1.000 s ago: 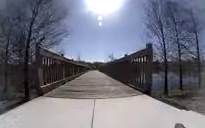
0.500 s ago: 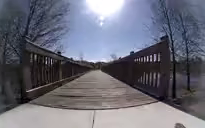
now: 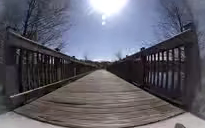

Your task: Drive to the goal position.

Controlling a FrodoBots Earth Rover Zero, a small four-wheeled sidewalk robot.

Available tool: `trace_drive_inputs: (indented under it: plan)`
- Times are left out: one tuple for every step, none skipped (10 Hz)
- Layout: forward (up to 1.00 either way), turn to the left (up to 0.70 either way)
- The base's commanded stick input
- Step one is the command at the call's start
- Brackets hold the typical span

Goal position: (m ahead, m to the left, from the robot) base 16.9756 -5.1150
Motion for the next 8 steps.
trace_drive_inputs:
  plan:
    - [1.00,0.00]
    - [1.00,0.00]
    - [1.00,0.00]
    - [1.00,0.00]
    - [1.00,0.00]
    - [1.00,0.00]
    - [1.00,0.00]
    - [1.00,0.00]
